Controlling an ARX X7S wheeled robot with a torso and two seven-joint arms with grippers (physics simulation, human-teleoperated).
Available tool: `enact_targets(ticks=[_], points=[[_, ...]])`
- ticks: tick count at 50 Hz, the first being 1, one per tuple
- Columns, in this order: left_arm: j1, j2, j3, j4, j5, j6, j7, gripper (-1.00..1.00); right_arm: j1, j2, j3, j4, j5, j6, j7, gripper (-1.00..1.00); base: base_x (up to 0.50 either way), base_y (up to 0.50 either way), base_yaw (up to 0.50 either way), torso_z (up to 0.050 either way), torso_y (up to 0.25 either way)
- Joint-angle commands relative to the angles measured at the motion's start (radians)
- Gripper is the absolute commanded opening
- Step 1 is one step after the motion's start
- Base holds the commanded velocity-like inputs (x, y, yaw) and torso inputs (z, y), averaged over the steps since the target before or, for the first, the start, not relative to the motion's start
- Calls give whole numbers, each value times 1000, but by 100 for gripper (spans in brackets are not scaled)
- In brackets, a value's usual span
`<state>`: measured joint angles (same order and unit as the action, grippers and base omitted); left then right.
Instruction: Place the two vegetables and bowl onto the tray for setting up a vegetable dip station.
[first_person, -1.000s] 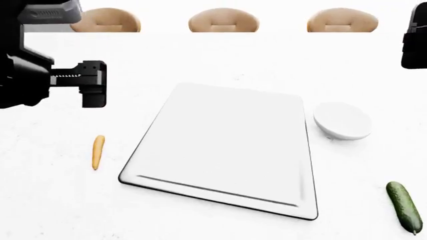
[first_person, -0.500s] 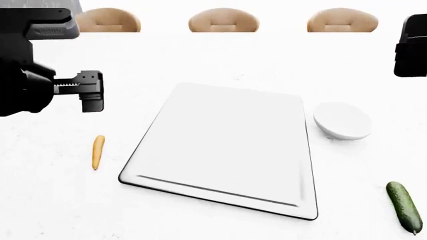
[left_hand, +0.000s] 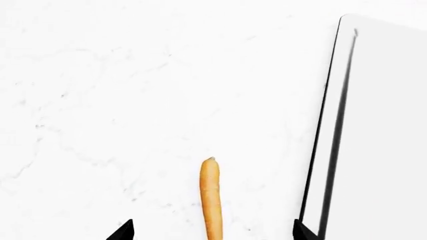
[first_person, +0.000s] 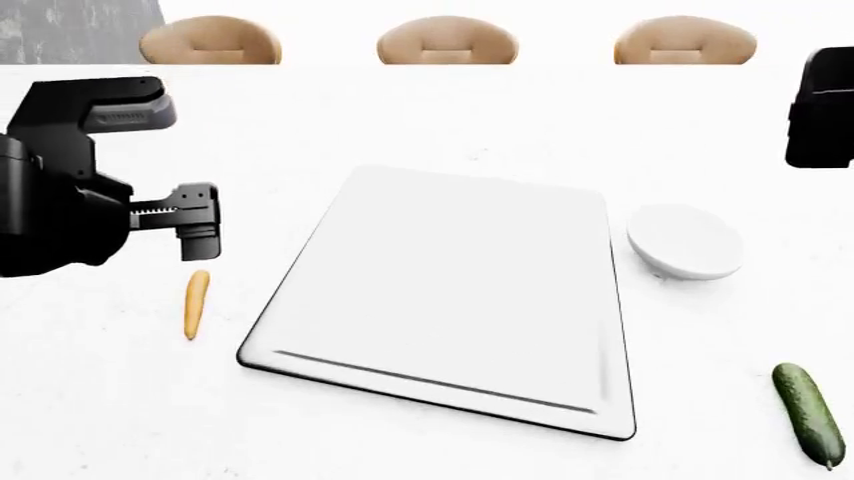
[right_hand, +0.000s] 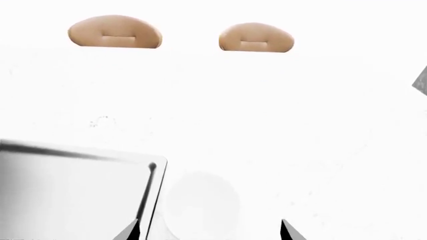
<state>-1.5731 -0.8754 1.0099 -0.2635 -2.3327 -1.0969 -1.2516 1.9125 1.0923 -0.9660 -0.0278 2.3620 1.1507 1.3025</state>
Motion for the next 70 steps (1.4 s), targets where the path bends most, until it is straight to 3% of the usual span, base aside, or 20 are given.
enact_targets(ticks=[1, 25, 48, 70], points=[[33, -24, -3, 18, 15, 26, 13, 100, -13, 14, -1, -18, 2, -15, -5, 100, 0, 0, 0, 0, 0], [83, 82, 41, -118, 209, 43, 171, 100, -46, 3, -8, 2, -53, -20, -58, 100, 0, 0, 0, 0, 0], [155, 62, 54, -108, 212, 68, 196, 100, -61, 15, -8, -14, -56, -39, -66, 100, 0, 0, 0, 0, 0], [200, 125, 84, -183, 296, 98, 288, 100, -70, 11, -12, -6, -76, -40, -84, 100, 0, 0, 0, 0, 0]])
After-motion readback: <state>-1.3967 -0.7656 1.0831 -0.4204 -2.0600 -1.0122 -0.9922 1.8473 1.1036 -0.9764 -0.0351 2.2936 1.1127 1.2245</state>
